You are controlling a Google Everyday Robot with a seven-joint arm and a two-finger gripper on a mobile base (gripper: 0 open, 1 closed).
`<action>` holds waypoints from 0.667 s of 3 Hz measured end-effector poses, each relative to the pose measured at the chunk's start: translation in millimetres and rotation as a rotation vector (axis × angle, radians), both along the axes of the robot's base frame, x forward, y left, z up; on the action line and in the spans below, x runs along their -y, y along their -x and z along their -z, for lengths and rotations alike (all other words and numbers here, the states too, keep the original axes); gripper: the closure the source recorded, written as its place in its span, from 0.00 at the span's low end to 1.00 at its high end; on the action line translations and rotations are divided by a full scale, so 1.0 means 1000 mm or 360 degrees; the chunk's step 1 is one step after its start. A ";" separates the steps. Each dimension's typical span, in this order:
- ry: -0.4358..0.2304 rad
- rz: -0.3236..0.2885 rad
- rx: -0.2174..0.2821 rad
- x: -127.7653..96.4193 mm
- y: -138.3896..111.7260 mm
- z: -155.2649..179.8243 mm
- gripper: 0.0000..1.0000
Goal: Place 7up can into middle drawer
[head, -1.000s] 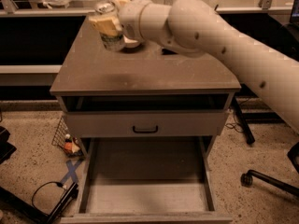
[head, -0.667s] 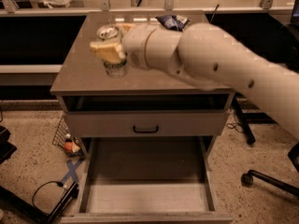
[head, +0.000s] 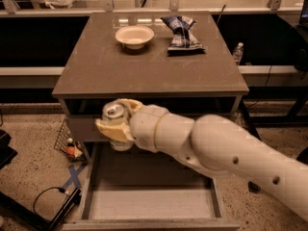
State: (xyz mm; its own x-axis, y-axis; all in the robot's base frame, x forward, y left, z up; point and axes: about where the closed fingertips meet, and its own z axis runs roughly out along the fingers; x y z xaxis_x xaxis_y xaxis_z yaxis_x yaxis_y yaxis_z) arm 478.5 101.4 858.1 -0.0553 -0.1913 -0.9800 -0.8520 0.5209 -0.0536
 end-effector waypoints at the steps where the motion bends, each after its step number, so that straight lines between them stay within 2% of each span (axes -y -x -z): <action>1: -0.0088 0.0024 -0.0036 0.043 -0.009 0.051 1.00; 2: -0.0146 0.0035 -0.0095 0.050 -0.012 0.070 1.00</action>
Offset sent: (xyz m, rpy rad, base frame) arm 0.0046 -0.0321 -0.0397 0.0465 0.0123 -0.0057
